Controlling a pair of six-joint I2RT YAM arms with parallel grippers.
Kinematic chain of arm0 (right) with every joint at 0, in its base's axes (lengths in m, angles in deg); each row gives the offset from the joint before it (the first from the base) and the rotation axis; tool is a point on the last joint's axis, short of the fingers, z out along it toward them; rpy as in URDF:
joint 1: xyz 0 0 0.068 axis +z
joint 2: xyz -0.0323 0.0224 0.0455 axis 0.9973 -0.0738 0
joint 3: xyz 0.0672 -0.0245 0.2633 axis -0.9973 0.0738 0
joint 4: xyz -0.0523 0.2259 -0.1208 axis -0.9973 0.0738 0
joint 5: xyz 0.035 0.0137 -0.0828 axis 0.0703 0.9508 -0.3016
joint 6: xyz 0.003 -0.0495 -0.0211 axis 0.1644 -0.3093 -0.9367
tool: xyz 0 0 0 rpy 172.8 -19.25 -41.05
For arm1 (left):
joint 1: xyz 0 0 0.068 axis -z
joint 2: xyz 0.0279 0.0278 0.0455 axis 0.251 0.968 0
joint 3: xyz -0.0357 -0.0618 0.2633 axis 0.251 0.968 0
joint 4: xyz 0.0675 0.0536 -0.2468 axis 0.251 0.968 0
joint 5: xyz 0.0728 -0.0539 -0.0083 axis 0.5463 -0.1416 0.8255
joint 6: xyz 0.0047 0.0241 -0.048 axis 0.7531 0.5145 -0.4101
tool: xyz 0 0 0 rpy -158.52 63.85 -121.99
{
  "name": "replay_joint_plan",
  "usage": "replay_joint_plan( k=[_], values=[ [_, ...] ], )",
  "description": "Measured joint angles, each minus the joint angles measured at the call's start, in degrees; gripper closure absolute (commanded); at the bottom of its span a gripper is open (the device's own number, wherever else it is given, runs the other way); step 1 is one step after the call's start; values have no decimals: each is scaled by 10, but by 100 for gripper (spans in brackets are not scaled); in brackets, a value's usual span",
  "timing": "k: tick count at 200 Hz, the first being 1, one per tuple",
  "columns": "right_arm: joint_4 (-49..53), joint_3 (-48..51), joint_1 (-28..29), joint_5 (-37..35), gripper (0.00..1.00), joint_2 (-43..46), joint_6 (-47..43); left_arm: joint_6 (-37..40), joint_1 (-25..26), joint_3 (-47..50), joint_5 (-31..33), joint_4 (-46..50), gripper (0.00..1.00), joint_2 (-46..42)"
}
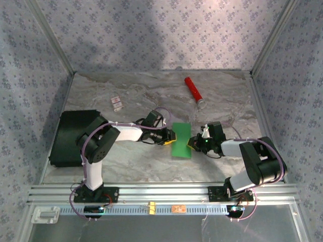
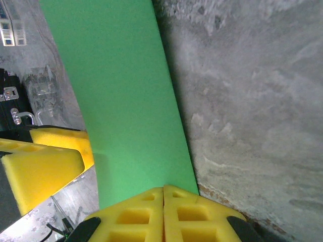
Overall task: Fold a paper plane with a square sheet of paper (pick it up from the middle)
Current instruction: Third fold the triangle at the center of the table.
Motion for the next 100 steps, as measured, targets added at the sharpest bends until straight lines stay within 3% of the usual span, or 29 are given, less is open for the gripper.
replay_joint_plan(
  k=[29, 56, 100],
  values=[
    [0, 0, 0, 0, 92, 0, 0, -15, -1, 6, 0, -23, 74, 2],
    [0, 0, 0, 0, 90, 0, 0, -33, -3, 25, 0, -49, 84, 2],
    [-12, 2, 0, 12, 81, 1, 2, -52, -13, 47, -1, -74, 96, 1]
  ],
)
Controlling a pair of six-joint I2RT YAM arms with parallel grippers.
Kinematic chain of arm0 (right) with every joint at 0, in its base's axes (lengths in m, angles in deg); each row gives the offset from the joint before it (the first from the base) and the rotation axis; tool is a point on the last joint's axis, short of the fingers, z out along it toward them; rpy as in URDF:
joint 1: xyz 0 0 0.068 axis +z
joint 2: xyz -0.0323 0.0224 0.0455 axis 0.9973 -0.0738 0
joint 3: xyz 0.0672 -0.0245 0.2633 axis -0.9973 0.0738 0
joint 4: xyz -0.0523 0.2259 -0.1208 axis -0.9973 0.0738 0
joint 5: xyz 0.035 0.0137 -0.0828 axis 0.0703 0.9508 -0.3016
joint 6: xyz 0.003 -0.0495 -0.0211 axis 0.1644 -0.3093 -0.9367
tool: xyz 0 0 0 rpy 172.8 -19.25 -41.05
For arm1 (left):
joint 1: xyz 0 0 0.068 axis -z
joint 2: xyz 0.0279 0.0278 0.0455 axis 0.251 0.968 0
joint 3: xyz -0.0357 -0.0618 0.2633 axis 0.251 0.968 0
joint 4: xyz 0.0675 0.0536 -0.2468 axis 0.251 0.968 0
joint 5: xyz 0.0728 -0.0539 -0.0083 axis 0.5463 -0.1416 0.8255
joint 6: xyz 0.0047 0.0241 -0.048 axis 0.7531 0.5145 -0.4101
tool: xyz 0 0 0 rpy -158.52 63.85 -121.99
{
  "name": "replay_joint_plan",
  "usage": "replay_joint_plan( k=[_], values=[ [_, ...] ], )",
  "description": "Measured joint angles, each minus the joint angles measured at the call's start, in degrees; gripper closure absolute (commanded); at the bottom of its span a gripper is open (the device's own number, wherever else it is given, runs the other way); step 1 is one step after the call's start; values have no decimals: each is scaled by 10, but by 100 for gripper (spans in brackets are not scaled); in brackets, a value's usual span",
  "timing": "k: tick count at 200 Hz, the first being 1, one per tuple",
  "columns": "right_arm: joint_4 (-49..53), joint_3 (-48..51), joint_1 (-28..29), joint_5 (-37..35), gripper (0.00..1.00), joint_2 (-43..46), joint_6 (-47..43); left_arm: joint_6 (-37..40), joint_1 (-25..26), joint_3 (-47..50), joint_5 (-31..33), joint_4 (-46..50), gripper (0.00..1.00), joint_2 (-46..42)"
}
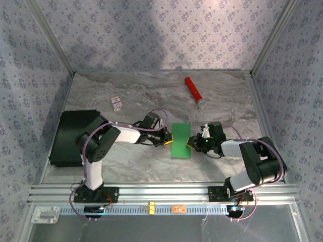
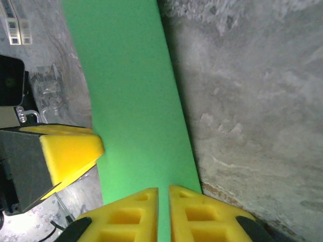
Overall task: Fold a paper plane with a square sheet of paper (pick it up from the middle)
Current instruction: Third fold the triangle at the center of the table.
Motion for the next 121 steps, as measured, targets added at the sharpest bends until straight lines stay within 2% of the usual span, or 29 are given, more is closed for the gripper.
replay_joint_plan(
  k=[42, 73, 103, 121],
  values=[
    [24, -1, 9, -5, 58, 40, -17, -5, -12, 24, 1, 0, 97, -31],
    [85, -24, 42, -33, 51, 101, -62, -5, -28, 44, 0, 3, 97, -68],
    [122, -51, 114, -98, 44, 137, -119, -5, -41, 63, -7, 6, 97, -90],
    [128, -59, 182, -160, 35, 146, -161, -5, -44, 64, -9, 10, 96, -93]
  ],
)
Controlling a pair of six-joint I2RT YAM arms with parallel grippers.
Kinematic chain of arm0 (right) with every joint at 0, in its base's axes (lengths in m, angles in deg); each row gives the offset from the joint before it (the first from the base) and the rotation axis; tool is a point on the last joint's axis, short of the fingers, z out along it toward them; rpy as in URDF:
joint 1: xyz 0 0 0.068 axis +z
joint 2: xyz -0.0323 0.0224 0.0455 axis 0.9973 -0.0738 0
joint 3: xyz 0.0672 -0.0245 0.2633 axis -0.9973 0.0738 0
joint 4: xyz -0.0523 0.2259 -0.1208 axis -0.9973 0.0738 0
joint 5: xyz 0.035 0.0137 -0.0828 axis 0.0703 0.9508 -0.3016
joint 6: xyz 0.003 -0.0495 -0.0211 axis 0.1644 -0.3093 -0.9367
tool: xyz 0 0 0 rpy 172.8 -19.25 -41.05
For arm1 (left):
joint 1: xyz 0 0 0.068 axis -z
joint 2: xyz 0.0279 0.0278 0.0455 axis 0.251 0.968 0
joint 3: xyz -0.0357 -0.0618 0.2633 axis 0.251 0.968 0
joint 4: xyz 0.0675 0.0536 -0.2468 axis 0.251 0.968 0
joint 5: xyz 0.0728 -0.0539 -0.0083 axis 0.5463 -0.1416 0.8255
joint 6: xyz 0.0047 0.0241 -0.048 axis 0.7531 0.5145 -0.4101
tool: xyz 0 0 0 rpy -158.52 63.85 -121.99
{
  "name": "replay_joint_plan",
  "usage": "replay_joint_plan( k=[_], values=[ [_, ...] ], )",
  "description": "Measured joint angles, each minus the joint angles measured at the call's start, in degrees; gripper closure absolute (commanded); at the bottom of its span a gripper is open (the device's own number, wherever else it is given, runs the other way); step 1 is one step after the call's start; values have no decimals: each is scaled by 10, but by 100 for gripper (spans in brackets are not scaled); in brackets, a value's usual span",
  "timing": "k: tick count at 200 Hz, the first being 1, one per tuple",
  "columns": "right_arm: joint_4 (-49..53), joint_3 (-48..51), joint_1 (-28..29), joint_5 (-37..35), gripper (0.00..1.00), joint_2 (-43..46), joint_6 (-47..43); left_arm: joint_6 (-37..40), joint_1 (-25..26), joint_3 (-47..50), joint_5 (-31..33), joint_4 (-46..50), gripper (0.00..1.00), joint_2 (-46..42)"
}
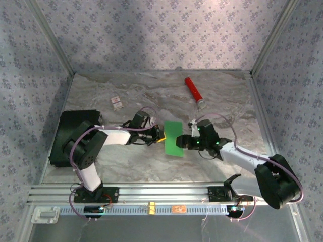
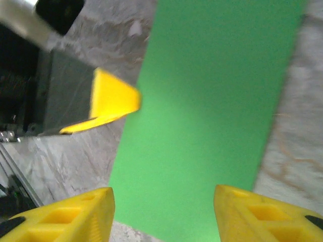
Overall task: Fold a paper plane with a square sheet of paper (pick it up from the middle)
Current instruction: Third fold the triangle at the center of the table.
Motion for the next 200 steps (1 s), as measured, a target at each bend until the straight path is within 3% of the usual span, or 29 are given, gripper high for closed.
replay_joint_plan(
  k=[36, 79, 152, 200],
  values=[
    [-16, 0, 167, -144, 32, 4, -115, 0, 0, 0, -1, 9, 96, -3],
    [-24, -17, 264, -290, 32, -27, -215, 0, 0, 0, -1, 9, 96, -4],
    [-30, -45, 359, -479, 34, -115, -284, 0, 0, 0, -1, 9, 96, -4],
    [-27, -47, 383, -542, 51, -129, -292, 0, 0, 0, -1, 9, 96, -4]
  ],
)
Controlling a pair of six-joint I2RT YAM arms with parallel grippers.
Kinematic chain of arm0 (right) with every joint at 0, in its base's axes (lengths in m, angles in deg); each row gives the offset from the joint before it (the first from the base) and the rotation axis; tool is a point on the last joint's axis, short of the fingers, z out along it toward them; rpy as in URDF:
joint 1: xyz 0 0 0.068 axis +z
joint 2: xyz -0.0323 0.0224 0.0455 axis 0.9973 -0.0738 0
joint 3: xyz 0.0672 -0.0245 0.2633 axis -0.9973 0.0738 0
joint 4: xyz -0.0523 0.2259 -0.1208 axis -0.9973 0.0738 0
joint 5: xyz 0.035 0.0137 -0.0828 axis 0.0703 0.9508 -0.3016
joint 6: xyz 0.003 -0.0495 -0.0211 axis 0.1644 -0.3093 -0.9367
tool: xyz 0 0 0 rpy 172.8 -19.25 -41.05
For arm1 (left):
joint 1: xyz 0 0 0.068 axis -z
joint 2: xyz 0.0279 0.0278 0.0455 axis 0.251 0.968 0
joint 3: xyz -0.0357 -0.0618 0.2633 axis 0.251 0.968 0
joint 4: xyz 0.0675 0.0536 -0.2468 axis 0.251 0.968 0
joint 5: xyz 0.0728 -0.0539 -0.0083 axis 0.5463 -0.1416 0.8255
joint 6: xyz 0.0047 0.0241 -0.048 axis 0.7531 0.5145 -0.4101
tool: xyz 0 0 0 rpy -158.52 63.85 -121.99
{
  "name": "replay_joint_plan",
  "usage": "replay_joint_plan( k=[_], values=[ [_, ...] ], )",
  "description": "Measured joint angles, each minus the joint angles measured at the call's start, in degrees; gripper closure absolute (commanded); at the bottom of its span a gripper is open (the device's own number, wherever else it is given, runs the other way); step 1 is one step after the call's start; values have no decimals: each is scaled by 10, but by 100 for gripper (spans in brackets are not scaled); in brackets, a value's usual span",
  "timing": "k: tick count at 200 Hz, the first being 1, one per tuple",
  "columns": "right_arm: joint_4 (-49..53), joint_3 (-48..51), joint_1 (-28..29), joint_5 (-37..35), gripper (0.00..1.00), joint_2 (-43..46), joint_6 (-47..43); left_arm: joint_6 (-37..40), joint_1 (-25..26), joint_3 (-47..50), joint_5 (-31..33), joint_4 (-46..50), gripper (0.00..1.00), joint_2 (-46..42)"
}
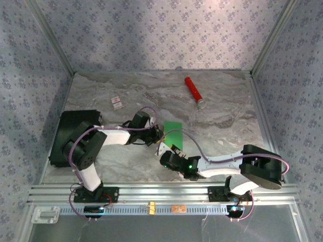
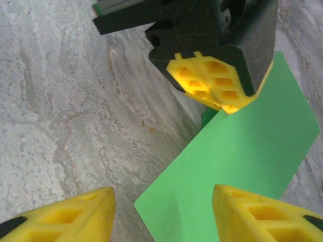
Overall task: Fold a paper plane with a square sheet of paper (pick it up from the middle)
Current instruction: Third fold the triangle at the center of the table.
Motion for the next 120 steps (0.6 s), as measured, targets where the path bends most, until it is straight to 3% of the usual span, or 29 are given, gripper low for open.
replay_joint_plan(
  k=[120],
  values=[
    [-1, 17, 0, -17, 75, 18, 8, 0, 0, 0, 0, 2, 96, 0]
  ],
)
